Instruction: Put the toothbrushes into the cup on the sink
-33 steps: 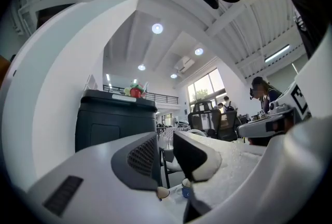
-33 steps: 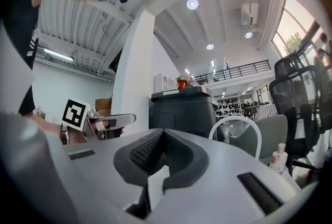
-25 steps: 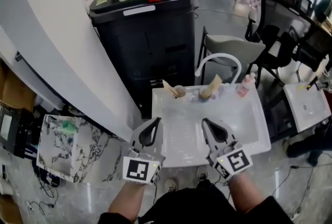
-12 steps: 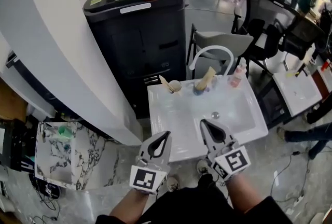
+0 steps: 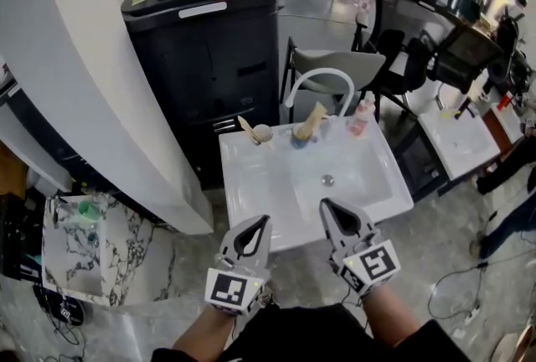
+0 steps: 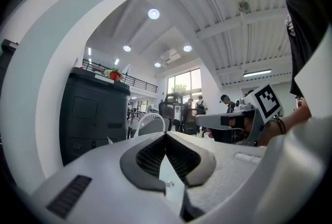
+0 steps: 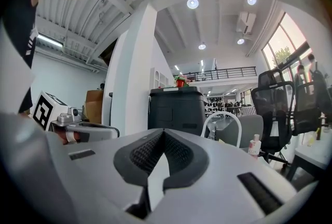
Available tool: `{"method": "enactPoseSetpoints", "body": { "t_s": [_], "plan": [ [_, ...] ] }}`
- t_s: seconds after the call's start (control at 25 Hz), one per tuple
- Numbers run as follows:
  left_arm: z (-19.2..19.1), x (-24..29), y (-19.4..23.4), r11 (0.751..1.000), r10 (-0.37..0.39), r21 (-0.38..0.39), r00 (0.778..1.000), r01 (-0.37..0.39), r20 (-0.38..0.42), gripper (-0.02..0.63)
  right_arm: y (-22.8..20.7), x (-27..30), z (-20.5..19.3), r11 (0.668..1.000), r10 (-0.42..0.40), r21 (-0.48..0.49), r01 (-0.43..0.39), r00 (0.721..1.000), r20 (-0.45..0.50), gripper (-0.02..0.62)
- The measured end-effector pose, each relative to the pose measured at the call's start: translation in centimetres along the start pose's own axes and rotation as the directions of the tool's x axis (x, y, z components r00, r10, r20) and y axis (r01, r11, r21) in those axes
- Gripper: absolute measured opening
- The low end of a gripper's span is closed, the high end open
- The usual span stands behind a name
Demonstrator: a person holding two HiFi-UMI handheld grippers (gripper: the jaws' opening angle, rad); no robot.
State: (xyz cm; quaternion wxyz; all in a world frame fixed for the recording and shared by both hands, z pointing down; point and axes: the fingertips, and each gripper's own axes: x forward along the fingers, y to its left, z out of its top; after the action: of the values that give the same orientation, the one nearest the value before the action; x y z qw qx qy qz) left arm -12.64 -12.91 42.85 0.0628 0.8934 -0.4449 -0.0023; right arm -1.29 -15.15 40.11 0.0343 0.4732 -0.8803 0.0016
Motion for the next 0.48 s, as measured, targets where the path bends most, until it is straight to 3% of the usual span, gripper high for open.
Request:
{"method": "enactPoseSetpoints", "body": {
  "t_s": [0.24,0.48],
  "plan": [
    [0.2,-1.2,-4.7,0.999,0.032,-0.033,0.998,-0.03,0.05,0.003,-0.4,-5.3,-0.5,0.999,0.038,0.018,-0.038,0.999,0.0,-0.003],
    [0.3,-2.9,-13.5,0.993,0.089,-0.077,0.993,-0.084,0.071,0.003,-2.3,-14.0,-0.6,0.995,0.096,0.024,-0.098,0.994,0.05,-0.003]
  ]
}}
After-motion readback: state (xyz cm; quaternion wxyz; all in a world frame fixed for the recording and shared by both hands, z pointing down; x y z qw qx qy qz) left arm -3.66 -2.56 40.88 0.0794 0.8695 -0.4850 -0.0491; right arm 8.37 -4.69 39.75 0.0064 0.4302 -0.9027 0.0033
